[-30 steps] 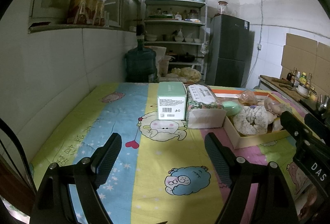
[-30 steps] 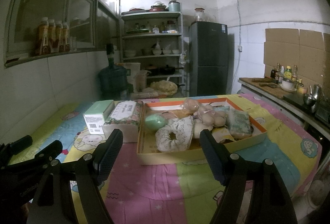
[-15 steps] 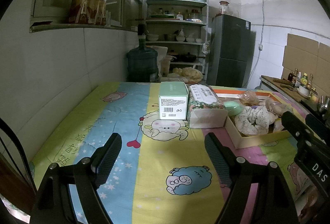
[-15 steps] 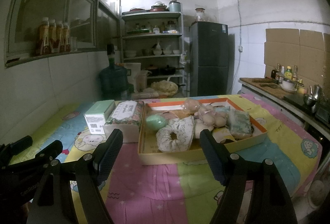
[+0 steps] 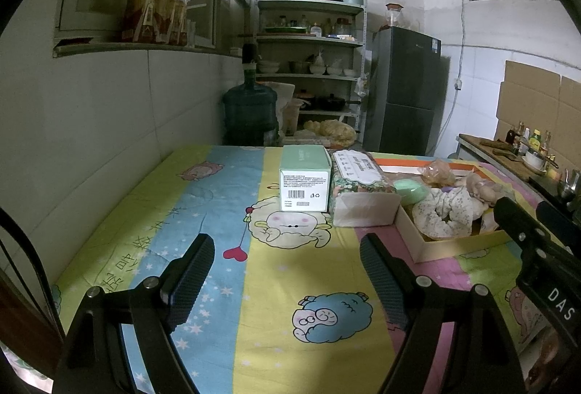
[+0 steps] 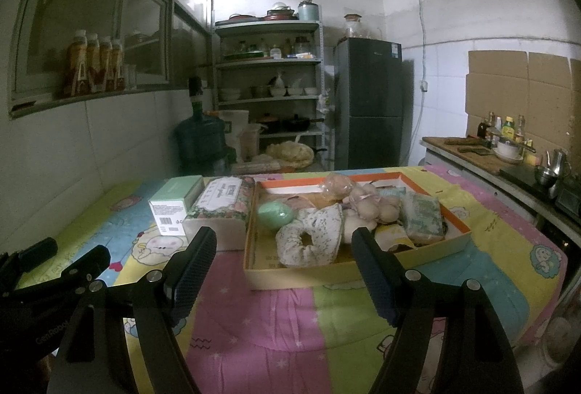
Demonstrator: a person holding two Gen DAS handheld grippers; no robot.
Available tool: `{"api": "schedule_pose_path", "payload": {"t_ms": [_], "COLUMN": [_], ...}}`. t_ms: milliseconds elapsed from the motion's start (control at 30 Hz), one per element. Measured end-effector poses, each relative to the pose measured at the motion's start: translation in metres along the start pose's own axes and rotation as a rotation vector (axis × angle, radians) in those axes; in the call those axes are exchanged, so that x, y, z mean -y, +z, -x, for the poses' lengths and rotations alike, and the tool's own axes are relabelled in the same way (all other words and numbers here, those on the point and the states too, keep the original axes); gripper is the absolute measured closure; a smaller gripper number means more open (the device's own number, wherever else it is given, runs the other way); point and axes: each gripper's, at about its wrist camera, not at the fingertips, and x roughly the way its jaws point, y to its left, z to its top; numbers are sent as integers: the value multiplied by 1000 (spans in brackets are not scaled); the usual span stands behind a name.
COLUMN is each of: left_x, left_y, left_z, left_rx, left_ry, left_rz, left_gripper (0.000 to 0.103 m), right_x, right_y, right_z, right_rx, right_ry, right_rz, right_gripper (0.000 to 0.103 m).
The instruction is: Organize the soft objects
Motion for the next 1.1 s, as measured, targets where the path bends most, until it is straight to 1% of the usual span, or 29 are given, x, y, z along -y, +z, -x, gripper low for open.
{"api": "schedule_pose_path", "payload": {"t_ms": [1100], "left_x": [-4], "left_y": [3], "left_z": [2], "left_rx": [3], "left_ry": [3], "left_rz": [4], "left_gripper": [20], "right_x": [-2], "right_y": [3], "right_z": [1], "right_rx": [2], "right_ry": [4], "right_rz": [-3], "right_gripper": [25]}}
